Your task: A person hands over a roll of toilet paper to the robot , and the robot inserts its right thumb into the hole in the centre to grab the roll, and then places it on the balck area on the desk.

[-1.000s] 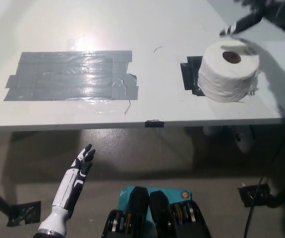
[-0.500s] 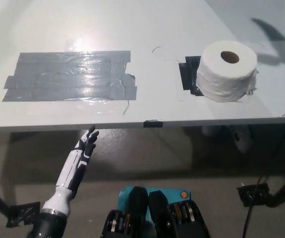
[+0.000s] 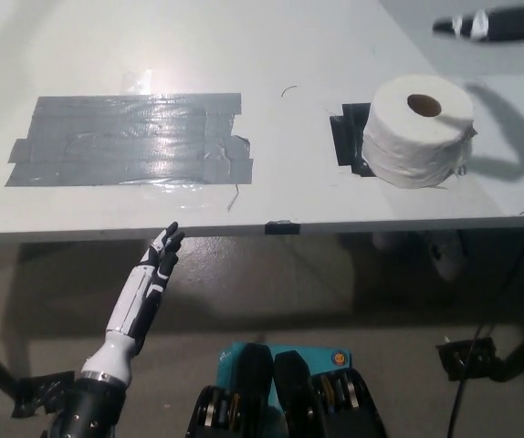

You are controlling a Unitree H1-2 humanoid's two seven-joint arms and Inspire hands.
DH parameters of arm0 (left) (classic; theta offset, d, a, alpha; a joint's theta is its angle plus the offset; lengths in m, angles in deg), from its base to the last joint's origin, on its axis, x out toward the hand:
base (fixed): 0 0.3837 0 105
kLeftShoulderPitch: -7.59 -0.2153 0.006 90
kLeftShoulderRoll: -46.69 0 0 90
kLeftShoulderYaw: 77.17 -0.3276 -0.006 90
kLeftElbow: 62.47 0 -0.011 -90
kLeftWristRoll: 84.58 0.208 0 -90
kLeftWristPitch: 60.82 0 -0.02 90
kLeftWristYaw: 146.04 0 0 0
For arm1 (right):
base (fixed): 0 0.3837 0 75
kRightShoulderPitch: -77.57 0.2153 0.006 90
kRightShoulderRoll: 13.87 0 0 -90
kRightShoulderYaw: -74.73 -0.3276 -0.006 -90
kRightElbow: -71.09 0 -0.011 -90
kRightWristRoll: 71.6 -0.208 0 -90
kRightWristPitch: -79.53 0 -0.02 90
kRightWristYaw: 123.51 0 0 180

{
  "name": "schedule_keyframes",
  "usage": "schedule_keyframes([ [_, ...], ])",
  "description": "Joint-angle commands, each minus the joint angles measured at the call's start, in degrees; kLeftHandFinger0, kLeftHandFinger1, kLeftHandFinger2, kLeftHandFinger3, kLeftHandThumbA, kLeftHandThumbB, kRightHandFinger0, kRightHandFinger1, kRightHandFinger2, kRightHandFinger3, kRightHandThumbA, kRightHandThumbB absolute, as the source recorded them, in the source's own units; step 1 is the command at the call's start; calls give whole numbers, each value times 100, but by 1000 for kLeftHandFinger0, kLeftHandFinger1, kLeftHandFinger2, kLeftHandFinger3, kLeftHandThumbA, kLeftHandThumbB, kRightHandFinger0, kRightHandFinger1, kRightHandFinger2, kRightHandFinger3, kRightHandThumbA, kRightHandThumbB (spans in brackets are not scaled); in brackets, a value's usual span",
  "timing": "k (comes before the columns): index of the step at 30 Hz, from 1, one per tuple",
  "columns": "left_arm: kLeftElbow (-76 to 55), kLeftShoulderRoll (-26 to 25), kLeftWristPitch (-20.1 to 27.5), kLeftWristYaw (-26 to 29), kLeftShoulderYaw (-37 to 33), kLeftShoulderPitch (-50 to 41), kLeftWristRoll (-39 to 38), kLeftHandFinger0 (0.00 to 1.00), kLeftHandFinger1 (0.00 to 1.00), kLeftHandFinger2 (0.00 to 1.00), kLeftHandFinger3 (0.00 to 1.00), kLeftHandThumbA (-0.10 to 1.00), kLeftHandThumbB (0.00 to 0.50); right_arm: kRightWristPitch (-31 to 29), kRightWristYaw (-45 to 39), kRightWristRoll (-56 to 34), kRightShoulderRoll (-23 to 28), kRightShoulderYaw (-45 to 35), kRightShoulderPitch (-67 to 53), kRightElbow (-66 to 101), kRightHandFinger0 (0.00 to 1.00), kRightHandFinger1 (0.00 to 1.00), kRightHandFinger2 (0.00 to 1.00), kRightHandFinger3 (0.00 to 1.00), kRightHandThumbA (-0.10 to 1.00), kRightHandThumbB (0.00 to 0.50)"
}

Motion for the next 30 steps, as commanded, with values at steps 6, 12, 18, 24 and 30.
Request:
schedule_keyframes([
  [6, -20, -153, 184, -15, 129, 863, -76, 1000, 1000, 1000, 1000, 1000, 210, 142, 1116, -1256, -842, -928, -1626, 6474, 1000, 1000, 1000, 1000, 965, 345],
  [12, 56, -140, 282, -18, 123, 877, -94, 1000, 1000, 1000, 1000, 1000, 210, -150, 1167, -1392, -1152, -854, -2190, 6434, 1000, 1000, 1000, 1000, 1000, 316],
  [18, -58, -102, 211, -40, 114, 625, -130, 1000, 1000, 1000, 1000, 1000, 226, -810, 1118, -1119, -1622, -629, -3270, 5685, 1000, 1000, 1000, 1000, 1000, 304],
  [24, -76, -59, 283, -75, 77, 361, -162, 1000, 1000, 1000, 1000, 1000, 229, -1067, 802, -1595, -2055, -558, -4053, 3947, 1000, 1000, 1000, 1000, 1000, 136],
  [30, -162, -47, 305, -80, 46, 124, -163, 1000, 1000, 1000, 1000, 1000, 242, -1630, 696, -1543, -2221, -461, -4097, 2537, 1000, 1000, 1000, 1000, 1000, 141],
])
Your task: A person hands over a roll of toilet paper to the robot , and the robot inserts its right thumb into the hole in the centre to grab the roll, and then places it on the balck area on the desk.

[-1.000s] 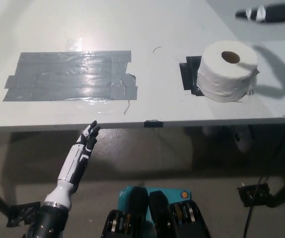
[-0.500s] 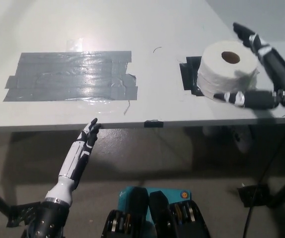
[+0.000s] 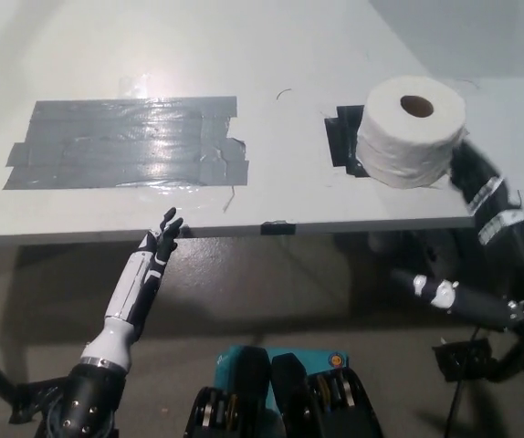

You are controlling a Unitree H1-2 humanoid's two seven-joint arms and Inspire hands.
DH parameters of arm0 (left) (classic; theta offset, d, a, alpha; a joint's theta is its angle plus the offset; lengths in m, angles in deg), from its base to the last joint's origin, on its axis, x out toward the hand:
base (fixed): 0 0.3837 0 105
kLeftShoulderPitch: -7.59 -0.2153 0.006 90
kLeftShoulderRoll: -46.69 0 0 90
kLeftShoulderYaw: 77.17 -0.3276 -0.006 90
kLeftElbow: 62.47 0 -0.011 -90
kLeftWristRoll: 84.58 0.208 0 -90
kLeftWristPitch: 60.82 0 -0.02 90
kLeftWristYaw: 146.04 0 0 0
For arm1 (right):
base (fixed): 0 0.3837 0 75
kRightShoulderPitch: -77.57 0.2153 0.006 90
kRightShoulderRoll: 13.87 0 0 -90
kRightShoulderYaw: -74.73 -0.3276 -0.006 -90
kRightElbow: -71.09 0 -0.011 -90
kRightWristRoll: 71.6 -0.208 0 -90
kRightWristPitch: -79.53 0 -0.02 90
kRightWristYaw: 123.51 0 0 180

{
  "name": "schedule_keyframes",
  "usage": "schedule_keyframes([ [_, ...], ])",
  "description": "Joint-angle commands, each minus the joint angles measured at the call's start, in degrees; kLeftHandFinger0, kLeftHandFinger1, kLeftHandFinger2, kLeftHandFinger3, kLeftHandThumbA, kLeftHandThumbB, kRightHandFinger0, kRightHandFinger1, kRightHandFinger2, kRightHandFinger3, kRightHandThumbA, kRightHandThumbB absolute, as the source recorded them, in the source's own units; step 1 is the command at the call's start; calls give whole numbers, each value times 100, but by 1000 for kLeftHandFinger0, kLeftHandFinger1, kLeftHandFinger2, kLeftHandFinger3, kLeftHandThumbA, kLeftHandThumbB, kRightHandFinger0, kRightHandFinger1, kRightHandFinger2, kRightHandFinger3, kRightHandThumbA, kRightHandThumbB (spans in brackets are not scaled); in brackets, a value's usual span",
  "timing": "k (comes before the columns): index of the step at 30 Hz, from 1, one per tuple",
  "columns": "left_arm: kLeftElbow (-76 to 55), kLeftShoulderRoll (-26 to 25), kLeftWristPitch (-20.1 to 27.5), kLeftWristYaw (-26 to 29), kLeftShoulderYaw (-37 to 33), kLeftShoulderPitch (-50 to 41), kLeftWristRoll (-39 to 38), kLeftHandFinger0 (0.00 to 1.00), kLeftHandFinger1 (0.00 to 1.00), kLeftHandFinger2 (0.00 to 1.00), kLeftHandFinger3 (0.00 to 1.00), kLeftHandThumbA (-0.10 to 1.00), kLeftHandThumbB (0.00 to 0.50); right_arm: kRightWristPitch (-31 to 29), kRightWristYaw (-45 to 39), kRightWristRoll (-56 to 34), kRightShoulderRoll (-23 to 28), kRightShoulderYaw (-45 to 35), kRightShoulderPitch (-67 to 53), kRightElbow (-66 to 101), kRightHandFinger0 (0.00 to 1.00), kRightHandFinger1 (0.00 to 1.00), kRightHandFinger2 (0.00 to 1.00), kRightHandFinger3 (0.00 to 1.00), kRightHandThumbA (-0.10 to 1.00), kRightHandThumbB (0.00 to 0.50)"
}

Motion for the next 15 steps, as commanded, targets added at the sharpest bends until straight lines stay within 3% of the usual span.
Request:
schedule_keyframes([
  [1, -249, -45, 270, -60, -18, -125, -33, 1000, 1000, 1000, 1000, 1000, 243, -928, 150, -440, -102, 13, 96, -991, 1000, 1000, 1000, 1000, 999, 170],
  [8, -441, 31, 340, -55, -77, -518, -56, 1000, 1000, 1000, 1000, 1000, 250, -1348, 222, -434, -99, 18, -245, -1781, 1000, 1000, 1000, 1000, 977, 161],
  [13, -592, 103, 432, -2, -111, -786, -23, 1000, 1000, 1000, 1000, 1000, 236, -1583, 216, -410, -12, 14, -464, -2152, 1000, 1000, 1000, 1000, 966, 121],
  [15, -600, 109, 470, -6, -122, -858, -21, 1000, 1000, 1000, 1000, 1000, 231, -1619, 202, -423, -1, 27, -543, -2170, 1000, 1000, 1000, 1000, 954, 144],
])
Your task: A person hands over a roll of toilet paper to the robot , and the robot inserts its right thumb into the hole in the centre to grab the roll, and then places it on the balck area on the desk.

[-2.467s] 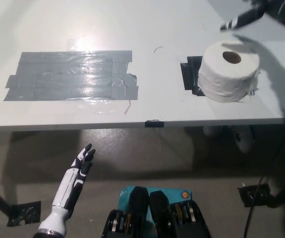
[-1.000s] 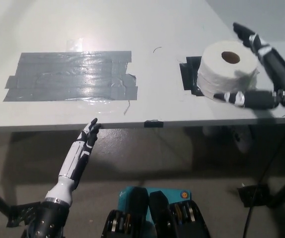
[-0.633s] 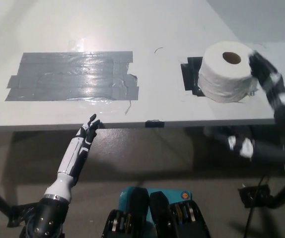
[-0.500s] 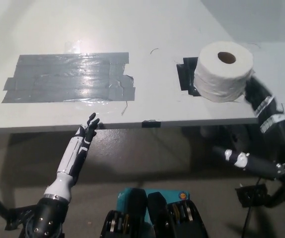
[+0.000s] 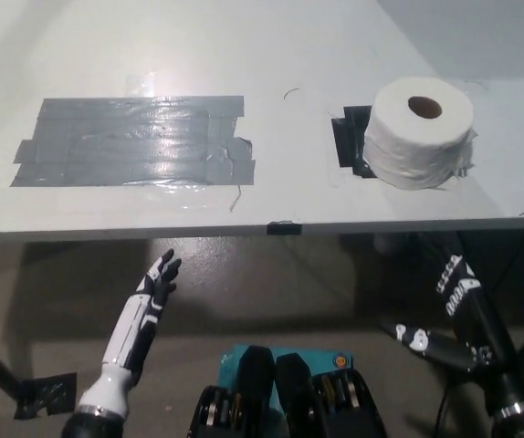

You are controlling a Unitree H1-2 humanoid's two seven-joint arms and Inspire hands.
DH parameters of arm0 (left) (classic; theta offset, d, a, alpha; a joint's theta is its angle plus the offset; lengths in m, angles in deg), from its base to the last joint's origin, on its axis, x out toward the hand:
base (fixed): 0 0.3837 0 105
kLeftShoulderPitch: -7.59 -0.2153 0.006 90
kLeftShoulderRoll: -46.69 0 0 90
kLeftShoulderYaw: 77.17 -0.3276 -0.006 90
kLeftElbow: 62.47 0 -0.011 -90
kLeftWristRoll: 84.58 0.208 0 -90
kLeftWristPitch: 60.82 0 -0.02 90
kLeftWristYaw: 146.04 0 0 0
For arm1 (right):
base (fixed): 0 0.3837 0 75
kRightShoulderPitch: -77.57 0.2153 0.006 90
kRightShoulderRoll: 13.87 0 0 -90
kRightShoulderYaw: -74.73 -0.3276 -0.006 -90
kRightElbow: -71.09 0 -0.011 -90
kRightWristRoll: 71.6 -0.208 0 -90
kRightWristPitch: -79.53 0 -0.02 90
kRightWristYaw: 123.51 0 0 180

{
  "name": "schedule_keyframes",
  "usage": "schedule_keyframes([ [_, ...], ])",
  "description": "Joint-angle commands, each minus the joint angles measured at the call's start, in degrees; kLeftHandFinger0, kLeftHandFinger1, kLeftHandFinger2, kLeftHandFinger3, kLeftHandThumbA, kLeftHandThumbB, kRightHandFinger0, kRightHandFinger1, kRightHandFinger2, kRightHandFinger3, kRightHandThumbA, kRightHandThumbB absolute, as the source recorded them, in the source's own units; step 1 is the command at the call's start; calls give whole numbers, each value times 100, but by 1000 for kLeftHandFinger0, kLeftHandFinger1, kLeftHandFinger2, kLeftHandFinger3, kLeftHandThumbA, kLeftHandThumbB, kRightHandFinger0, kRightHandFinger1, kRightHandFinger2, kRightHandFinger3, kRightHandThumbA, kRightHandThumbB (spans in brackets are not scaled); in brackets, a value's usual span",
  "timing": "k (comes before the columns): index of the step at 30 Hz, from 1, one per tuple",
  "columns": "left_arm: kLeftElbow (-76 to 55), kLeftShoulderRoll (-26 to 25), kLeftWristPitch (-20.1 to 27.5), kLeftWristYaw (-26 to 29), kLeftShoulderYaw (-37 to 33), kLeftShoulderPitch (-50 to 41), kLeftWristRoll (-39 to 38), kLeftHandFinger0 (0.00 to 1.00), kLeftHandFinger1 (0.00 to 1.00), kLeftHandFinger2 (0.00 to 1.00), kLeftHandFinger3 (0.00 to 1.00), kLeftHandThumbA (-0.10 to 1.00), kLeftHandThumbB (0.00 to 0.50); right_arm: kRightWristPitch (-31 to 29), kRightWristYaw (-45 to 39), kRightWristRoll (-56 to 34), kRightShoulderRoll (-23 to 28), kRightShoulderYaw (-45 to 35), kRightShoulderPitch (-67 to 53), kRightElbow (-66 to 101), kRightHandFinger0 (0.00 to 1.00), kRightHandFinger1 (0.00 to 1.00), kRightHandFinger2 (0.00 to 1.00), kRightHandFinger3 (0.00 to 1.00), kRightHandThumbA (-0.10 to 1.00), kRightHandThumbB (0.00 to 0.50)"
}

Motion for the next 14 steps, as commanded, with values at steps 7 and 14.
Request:
schedule_keyframes([
  [7, -166, 73, 491, -26, -59, -214, -53, 1000, 1000, 1000, 1000, 1000, 238, -685, 64, -324, 102, 46, -215, -93, 1000, 1000, 1000, 1000, 911, 144],
  [14, -213, 26, 437, 7, -26, -315, 10, 1000, 1000, 1000, 1000, 1000, 251, -671, 80, -314, 95, 140, -236, -134, 1000, 1000, 1000, 1000, 913, 149],
])
